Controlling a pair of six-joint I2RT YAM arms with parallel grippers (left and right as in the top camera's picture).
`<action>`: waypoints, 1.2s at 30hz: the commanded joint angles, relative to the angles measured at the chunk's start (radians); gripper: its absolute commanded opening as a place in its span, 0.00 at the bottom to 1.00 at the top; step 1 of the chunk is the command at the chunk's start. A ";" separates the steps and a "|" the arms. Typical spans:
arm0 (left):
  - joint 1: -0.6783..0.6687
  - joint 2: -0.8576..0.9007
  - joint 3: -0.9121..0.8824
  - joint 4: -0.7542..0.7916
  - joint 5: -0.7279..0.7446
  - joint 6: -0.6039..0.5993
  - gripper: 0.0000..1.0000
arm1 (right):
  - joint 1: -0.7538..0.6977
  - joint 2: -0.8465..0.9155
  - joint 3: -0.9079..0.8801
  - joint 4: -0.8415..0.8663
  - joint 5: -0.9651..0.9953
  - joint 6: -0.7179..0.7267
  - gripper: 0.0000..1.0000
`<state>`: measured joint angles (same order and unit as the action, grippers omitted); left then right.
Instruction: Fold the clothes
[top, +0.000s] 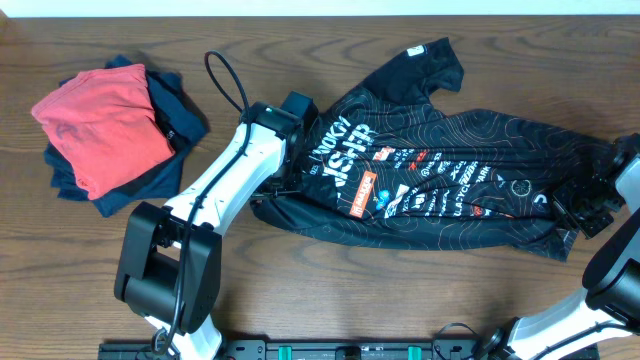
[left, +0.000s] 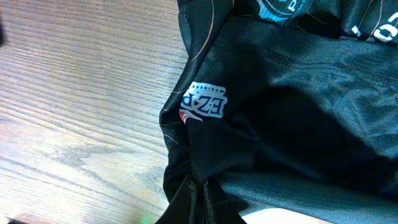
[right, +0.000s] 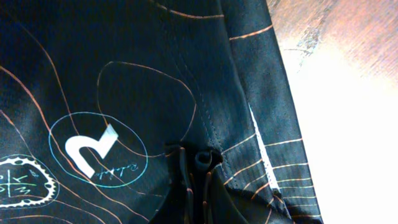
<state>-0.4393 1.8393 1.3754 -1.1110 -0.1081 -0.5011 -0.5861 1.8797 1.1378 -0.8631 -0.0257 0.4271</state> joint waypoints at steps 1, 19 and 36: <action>0.002 0.005 -0.002 -0.006 -0.005 -0.013 0.06 | -0.006 -0.021 0.002 -0.009 -0.002 0.002 0.02; 0.002 0.005 -0.002 -0.005 -0.005 -0.013 0.06 | -0.006 -0.279 0.076 -0.324 0.068 -0.024 0.14; 0.002 0.005 -0.002 -0.009 -0.005 -0.013 0.06 | -0.003 -0.278 0.006 -0.359 0.103 -0.027 0.17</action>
<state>-0.4393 1.8393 1.3754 -1.1164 -0.1081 -0.5011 -0.5861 1.6035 1.1614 -1.2259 0.0380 0.3828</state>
